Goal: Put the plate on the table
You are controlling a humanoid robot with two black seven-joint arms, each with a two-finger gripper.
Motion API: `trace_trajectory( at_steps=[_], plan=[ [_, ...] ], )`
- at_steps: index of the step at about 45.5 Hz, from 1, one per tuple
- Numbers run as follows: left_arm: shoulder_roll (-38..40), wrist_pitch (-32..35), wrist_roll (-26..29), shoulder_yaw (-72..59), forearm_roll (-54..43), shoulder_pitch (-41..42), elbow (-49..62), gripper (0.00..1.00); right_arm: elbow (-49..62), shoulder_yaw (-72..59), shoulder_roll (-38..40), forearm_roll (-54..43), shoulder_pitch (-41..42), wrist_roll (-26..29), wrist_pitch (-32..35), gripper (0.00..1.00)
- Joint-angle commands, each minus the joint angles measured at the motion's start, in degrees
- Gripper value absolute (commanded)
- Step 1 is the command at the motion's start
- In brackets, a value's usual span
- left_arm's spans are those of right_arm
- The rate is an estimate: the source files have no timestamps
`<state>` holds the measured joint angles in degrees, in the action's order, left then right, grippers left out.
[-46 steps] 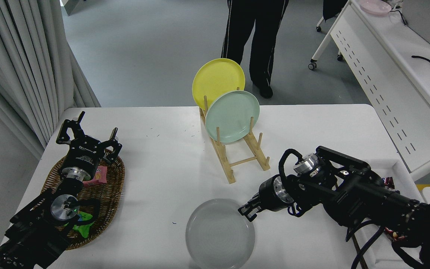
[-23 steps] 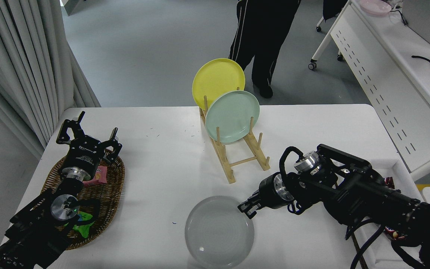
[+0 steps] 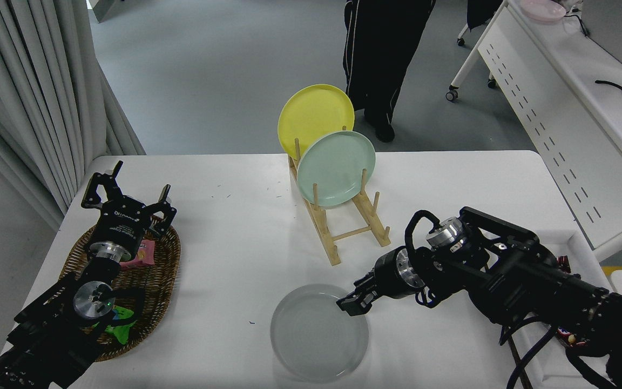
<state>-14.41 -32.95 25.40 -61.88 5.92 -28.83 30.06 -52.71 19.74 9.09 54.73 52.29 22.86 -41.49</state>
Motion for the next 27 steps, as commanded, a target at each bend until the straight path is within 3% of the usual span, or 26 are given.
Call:
trace_trajectory(
  at_steps=[1,19,27],
  plan=[
    [0.0,-0.01,0.0,0.0,-0.03,0.0,0.0,1.0,-5.12,0.3,1.1,0.11,2.47,0.0,6.67,1.0],
    [0.0,0.0,0.0,0.0,0.05,0.0,0.0,1.0,-9.61,3.98,4.1,-5.16,2.65,-0.79,33.47,1.0],
    [0.0,-0.01,-0.08,0.0,-0.03,0.0,0.0,1.0,-8.9,6.88,3.65,-10.34,0.36,-3.95,39.02,1.0]
  ],
)
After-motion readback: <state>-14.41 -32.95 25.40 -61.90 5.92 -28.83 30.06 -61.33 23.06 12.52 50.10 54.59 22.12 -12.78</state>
